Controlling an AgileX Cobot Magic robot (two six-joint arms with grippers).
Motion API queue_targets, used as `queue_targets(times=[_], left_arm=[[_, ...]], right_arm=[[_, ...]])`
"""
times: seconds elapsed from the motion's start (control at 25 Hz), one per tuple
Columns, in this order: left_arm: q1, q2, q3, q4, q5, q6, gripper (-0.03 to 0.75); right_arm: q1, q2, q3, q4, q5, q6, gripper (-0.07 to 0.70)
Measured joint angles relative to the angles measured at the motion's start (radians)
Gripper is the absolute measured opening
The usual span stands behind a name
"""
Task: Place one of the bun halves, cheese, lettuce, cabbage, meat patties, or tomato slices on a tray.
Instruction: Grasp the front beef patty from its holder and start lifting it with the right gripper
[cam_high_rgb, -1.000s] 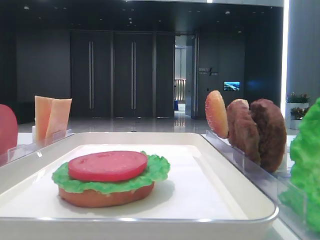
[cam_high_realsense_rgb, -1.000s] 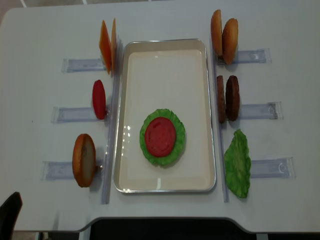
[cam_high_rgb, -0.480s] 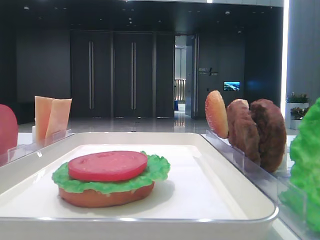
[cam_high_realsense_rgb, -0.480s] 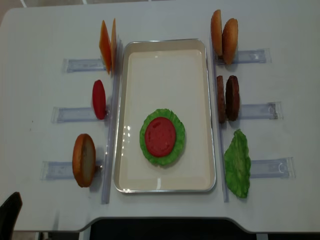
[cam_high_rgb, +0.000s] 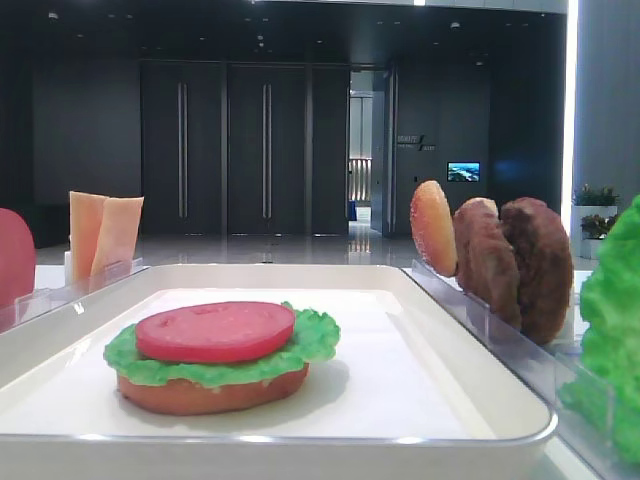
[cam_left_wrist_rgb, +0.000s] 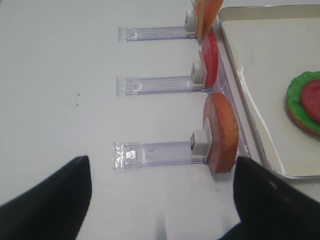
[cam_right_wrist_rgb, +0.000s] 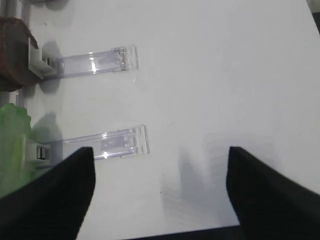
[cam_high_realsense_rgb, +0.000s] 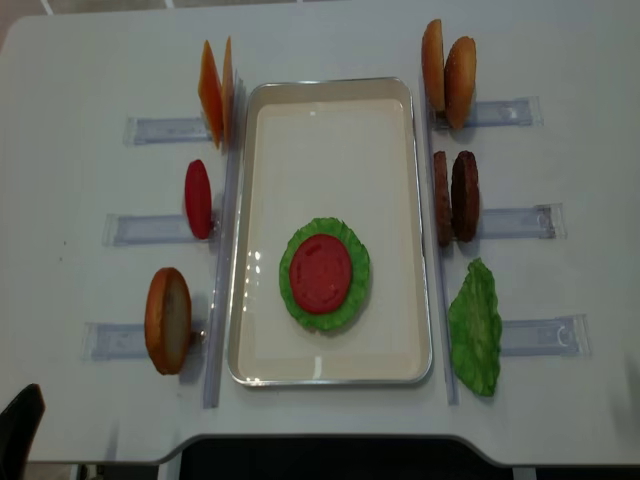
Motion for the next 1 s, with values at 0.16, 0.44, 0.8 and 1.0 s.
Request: queue_targets(times=[0.16,0.44,0.8,1.0], left_arm=[[0.0,0.0,0.0,0.0,0.0,0.0,0.692],[0.0,0.0,0.0,0.0,0.0,0.0,0.692],[0.0,0.0,0.0,0.0,0.0,0.0,0.692],[0.0,0.0,0.0,0.0,0.0,0.0,0.692]], right_arm=[[0.0,0.141,-0.048,0.001,-0.009,0.0,0.519],[0.0,0.277,-0.062,0.008,-0.058,0.0,0.519],[0.0,0.325,-0.076,0.005,-0.117,0.0,0.519],[0.0,0.394,-0.15,0.001,-0.1,0.0,0.519]])
